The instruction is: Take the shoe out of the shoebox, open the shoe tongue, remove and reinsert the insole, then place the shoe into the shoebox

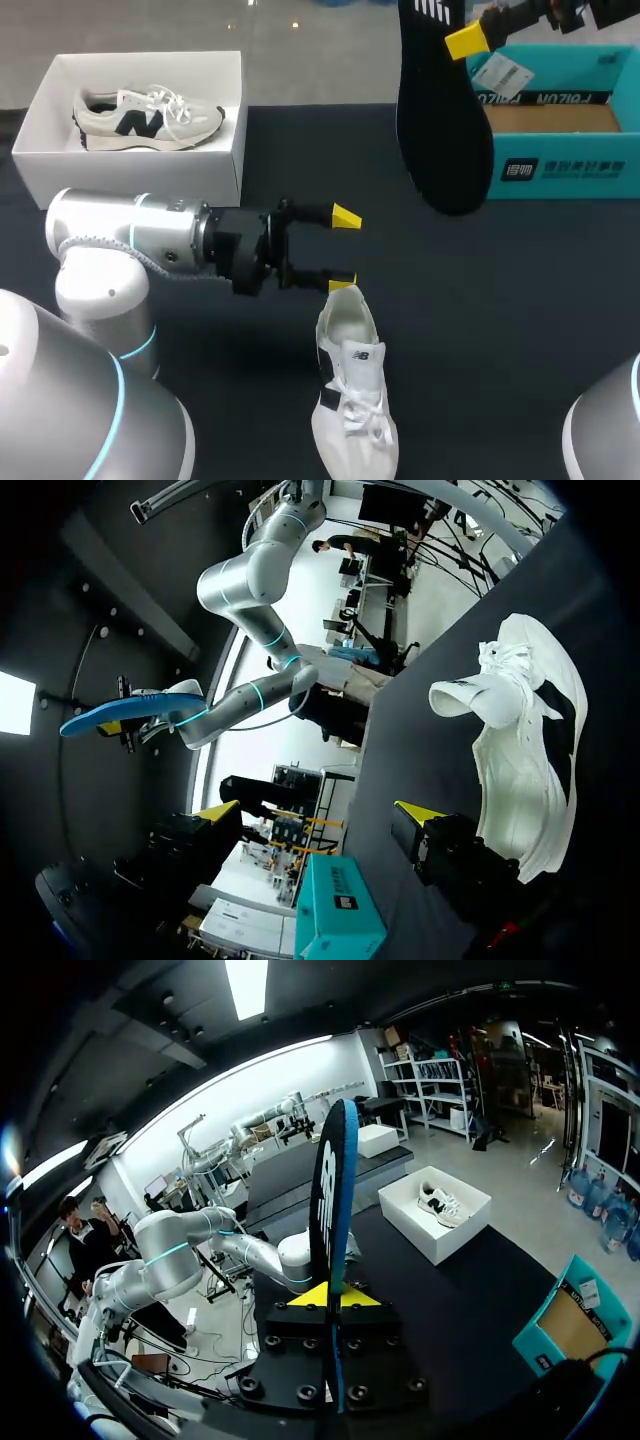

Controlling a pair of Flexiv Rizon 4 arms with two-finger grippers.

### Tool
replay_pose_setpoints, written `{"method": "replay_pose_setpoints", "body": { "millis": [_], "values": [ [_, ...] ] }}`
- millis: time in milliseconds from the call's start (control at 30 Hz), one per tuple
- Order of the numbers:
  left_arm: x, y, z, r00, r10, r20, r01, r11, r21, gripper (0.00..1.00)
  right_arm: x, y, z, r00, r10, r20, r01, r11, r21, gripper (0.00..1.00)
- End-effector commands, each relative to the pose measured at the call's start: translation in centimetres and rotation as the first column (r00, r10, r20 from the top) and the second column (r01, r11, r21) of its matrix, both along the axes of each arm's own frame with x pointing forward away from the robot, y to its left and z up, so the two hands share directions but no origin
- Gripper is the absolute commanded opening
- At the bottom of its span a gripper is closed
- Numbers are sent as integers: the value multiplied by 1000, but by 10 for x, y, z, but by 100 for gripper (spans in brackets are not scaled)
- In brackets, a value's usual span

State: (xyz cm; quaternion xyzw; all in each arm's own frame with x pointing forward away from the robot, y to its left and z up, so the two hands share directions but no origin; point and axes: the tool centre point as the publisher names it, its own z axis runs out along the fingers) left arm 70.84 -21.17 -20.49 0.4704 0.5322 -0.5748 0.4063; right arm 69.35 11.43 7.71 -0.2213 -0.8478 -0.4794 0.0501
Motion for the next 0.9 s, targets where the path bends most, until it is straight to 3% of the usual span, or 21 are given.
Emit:
{"method": "replay_pose_setpoints", "body": {
  "millis": [33,67,900],
  "values": [
    [-1,-7,2,998,51,23,-51,999,-4,100,3,2,1,1000,2,-3,-2,1000,-5,0],
    [1,-8,2,995,94,37,-94,996,-2,100,3,2,1,1000,2,-3,-2,1000,-5,0],
    [1,-8,2,995,94,37,-94,996,-2,100,3,2,1,1000,2,-3,-2,1000,-5,0]
  ]
}}
